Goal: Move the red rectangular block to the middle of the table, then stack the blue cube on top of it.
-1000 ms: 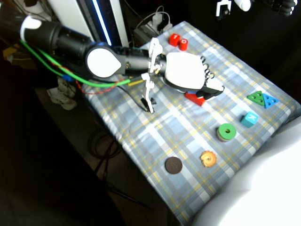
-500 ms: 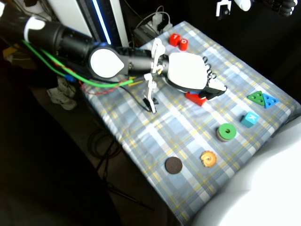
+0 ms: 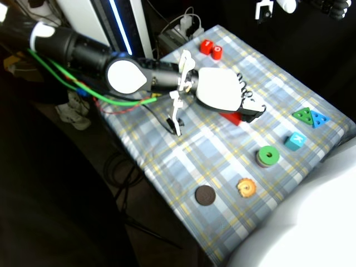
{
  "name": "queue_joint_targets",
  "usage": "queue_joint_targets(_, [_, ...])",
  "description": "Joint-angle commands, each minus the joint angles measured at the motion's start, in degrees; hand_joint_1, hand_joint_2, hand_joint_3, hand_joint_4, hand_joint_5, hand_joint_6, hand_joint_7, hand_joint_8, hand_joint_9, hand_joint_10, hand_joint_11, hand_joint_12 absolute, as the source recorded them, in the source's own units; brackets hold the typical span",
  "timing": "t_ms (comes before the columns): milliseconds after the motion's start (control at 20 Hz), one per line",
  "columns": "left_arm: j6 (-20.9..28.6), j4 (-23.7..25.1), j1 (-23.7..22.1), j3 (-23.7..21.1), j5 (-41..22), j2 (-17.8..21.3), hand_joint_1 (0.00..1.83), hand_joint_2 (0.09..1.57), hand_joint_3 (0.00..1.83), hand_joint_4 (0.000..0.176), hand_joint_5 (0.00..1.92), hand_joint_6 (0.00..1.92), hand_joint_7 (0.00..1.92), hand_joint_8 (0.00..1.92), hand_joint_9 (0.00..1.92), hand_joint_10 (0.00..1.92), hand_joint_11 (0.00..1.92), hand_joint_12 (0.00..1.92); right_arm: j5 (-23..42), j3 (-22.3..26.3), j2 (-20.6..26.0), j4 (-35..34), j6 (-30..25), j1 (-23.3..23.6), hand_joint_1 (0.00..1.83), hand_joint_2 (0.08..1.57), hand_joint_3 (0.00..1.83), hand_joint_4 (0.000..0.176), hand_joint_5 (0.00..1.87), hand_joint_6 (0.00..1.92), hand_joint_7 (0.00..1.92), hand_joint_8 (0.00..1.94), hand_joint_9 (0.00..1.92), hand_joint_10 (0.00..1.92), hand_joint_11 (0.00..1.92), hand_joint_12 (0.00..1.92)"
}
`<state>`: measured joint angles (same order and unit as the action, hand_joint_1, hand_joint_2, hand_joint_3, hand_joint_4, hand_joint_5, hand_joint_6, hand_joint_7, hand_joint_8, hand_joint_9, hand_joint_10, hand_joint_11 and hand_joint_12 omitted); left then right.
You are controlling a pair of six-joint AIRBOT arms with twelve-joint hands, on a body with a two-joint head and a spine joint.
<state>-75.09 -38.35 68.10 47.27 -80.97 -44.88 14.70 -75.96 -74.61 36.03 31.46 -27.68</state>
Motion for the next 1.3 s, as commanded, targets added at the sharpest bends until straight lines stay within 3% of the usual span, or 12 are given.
queue_joint_targets(0, [0.5,1.2,-0.3,0.2,-7.4,0.0,0.96,1.43,0.00,0.013,0.02,0.00,0.00,0.00,0.00,0.00,0.00,0.00,5.0,0.3,0.3,-0.8,0.1,0.6,1.02,1.12,0.00,0.023,0.64,0.02,0.71,0.00,0.47,0.62,0.00,1.50])
queue_joint_targets(100, [0.5,1.2,-0.3,0.1,-7.4,0.0,0.97,1.43,0.00,0.021,0.02,0.00,0.00,0.00,0.00,0.00,0.00,0.00,5.0,0.7,0.6,-0.8,0.1,0.6,1.01,1.13,0.00,0.027,0.55,0.00,0.61,0.00,0.42,0.55,0.00,1.43])
queue_joint_targets(150, [0.5,1.2,-0.3,0.1,-7.4,0.0,0.99,1.42,0.00,0.003,0.04,0.01,0.00,0.00,0.00,0.00,0.00,0.00,5.0,0.9,0.6,-0.8,0.1,0.6,0.99,1.10,0.00,0.056,0.43,0.00,0.52,0.00,0.40,0.51,0.00,1.39])
queue_joint_targets(300, [0.5,1.1,-0.3,0.0,-7.5,0.0,0.99,1.42,0.00,0.025,0.02,0.00,0.00,0.00,0.00,0.00,0.00,0.00,5.7,4.4,2.2,-0.7,3.4,0.8,0.84,0.97,0.00,0.152,0.00,0.00,0.03,0.00,0.08,0.22,0.00,1.09])
queue_joint_targets(450, [0.5,1.1,-0.2,-0.1,-7.6,0.0,1.00,1.41,0.00,0.022,0.03,0.00,0.00,0.00,0.00,0.00,0.00,0.00,7.7,7.3,5.4,-0.7,3.7,1.5,0.82,0.93,0.00,0.173,0.00,0.00,0.00,0.00,0.01,0.03,0.00,0.72])
queue_joint_targets(650, [0.5,1.1,0.2,-0.7,-8.1,0.2,1.03,1.39,0.00,0.036,0.02,0.00,0.00,0.00,0.00,0.00,0.00,0.00,12.6,12.6,12.3,-1.3,3.7,2.0,0.83,0.86,0.00,0.171,0.00,0.00,0.00,0.00,0.00,0.00,0.00,0.05])
queue_joint_targets(800, [0.5,1.4,1.1,-1.6,-9.6,0.8,1.05,1.37,0.00,0.035,0.03,0.00,0.00,0.00,0.00,0.00,0.00,0.00,18.5,16.4,17.9,-5.1,4.6,2.0,0.81,0.87,0.01,0.176,0.00,0.00,0.00,0.00,0.00,0.00,0.01,0.00])
queue_joint_targets(950, [1.1,2.7,1.1,-1.9,-9.9,0.9,1.07,1.36,0.00,0.068,0.02,0.00,0.00,0.00,0.00,0.00,0.00,0.00,23.4,19.8,23.7,-11.2,9.1,1.6,0.61,0.93,0.02,0.118,0.00,0.00,0.00,0.00,0.00,0.00,0.00,0.00])
queue_joint_targets(1050, [2.1,4.1,1.1,-1.8,-10.3,1.0,1.04,1.36,0.00,0.055,0.02,0.00,0.00,0.00,0.00,0.00,0.00,0.00,26.6,21.2,26.6,-14.9,11.2,0.6,0.50,0.93,0.02,0.134,0.00,0.00,0.00,0.00,0.00,0.00,0.00,0.00])
queue_joint_targets(1100, [2.5,4.6,1.1,-1.8,-10.7,1.0,1.00,1.37,0.00,0.067,0.01,0.00,0.00,0.00,0.00,0.00,0.00,0.00,28.3,21.5,27.4,-17.0,11.9,-0.5,0.59,0.90,0.00,0.168,0.00,0.00,0.00,0.00,0.00,0.00,0.00,0.00])
queue_joint_targets(1200, [3.5,6.4,1.0,-1.6,-11.2,1.3,0.92,1.37,0.00,0.062,0.00,0.00,0.00,0.00,0.00,0.00,0.00,0.00,32.7,21.5,28.7,-21.9,12.5,-3.8,0.65,0.94,0.01,0.130,0.00,0.00,0.00,0.00,0.00,0.00,0.00,0.00])
queue_joint_targets(1250, [4.2,7.1,0.7,-1.4,-11.3,1.4,0.84,1.39,0.00,0.057,0.00,0.00,0.00,0.00,0.00,0.00,0.00,0.00,34.8,21.6,29.3,-24.3,12.7,-5.5,0.68,0.95,0.02,0.141,0.00,0.00,0.00,0.00,0.00,0.00,0.00,0.00])
